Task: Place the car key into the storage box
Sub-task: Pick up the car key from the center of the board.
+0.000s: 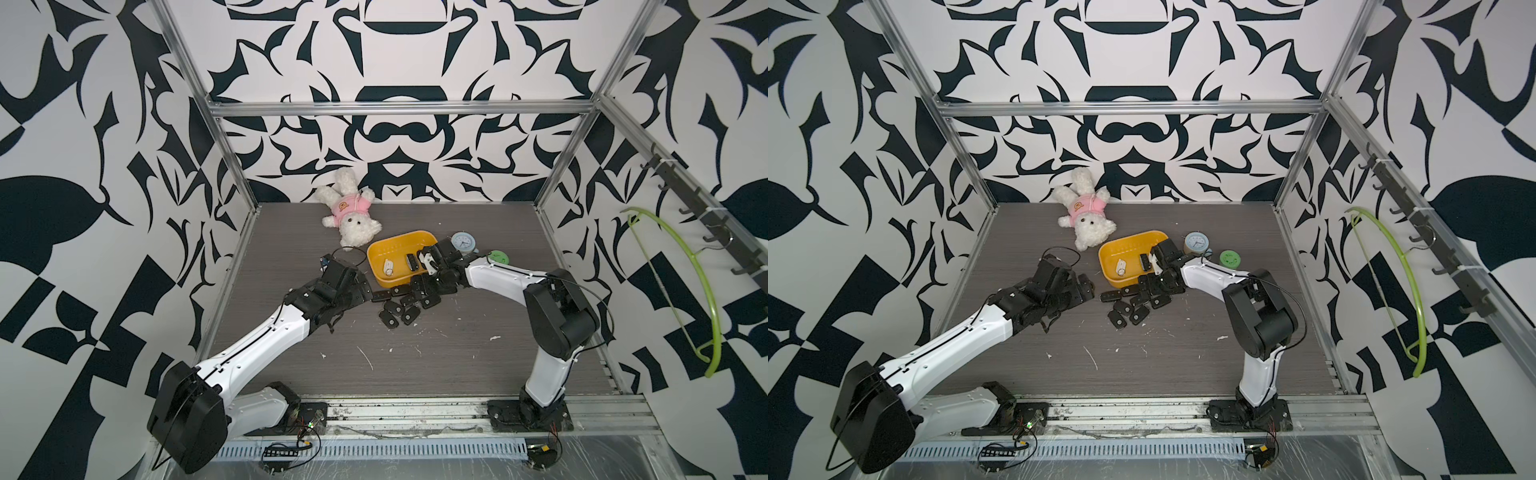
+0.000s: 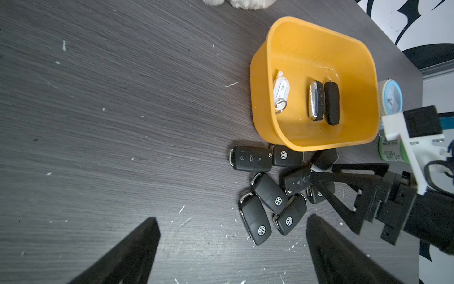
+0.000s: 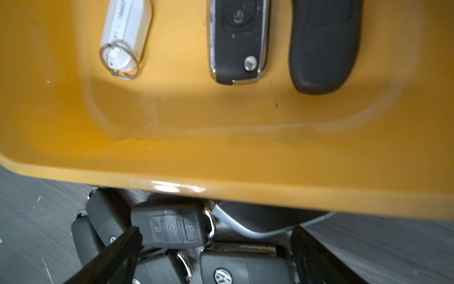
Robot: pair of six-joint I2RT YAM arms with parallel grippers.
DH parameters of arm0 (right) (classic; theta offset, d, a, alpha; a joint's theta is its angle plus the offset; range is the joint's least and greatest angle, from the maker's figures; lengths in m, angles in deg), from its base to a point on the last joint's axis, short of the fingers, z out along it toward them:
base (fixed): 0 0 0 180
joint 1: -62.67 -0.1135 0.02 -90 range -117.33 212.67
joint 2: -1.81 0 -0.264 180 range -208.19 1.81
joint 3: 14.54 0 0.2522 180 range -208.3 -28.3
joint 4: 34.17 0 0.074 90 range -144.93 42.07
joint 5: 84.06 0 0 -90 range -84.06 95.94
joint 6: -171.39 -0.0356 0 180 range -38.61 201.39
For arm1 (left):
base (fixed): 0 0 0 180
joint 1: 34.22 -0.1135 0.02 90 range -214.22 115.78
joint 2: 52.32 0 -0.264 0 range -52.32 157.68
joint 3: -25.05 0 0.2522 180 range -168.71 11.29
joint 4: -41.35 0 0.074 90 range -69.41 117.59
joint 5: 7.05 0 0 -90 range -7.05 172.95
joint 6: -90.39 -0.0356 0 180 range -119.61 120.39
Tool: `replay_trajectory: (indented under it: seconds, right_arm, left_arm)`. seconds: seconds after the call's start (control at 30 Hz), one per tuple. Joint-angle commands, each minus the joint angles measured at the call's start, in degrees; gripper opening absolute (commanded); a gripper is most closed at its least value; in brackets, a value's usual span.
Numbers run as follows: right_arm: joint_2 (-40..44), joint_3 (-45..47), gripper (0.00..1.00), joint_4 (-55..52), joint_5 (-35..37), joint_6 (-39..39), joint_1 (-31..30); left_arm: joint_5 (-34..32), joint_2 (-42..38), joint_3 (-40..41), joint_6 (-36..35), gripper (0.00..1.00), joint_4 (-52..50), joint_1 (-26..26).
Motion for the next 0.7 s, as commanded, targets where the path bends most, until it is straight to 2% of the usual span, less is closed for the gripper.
replay_trajectory:
  seconds: [0.0,0.2,0.67]
  right_arm:
    - [-0.4,-2.4,0.98,0.4,-1.6,1.4,-0.2]
    - [-1.0,-0.4,0.97,1.0,-3.9,0.4,-0.3]
    - [5.6,7.7,0.97,1.2,-4.0,-1.5,-2.4]
  left_arm:
    - [-1.0,0.5,-0.2,0.8,1.0,0.9,0.0]
    - [0.3,3.3,-1.7,1.5,1.0,0.9,0.0]
    - [-0.1,3.6,-1.9,2.0,1.0,1.0,0.0]
